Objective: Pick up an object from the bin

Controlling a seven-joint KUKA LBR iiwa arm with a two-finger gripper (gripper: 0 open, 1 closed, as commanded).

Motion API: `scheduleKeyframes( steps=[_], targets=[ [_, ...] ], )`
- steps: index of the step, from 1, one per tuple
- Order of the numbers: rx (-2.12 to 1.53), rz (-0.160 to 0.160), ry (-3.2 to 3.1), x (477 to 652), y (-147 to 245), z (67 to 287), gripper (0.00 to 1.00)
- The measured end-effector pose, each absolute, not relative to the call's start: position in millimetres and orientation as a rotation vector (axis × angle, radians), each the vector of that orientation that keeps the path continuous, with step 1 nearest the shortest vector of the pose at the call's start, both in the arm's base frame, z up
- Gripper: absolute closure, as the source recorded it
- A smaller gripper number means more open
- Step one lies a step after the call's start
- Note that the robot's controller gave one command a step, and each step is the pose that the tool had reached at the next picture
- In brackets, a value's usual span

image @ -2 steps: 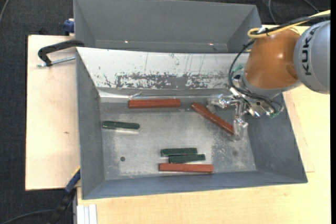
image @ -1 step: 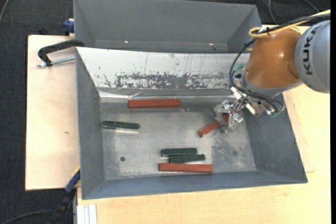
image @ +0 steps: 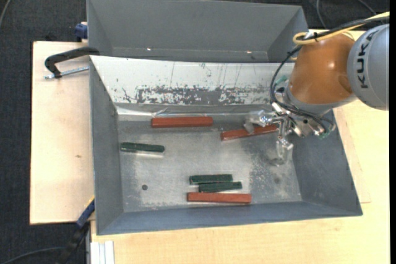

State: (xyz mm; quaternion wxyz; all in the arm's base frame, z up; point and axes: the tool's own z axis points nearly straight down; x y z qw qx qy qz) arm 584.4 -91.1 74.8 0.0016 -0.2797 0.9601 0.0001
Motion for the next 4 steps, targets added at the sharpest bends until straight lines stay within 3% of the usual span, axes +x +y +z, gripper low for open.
scheduleKeyframes(
  steps=[1, 2, 3, 4],
  targets=[
    [-0.684, -0.003, 3.055, 597.4, -87.8, 118.7, 0.00],
    [-0.728, 0.006, 3.057, 596.6, -59.3, 68.0, 0.00],
    [-0.723, 0.001, 3.054, 597.8, -61.3, 71.1, 1.00],
    [-0.842, -0.006, 3.010, 585.9, -47.7, 239.5, 1.00]
  ],
)
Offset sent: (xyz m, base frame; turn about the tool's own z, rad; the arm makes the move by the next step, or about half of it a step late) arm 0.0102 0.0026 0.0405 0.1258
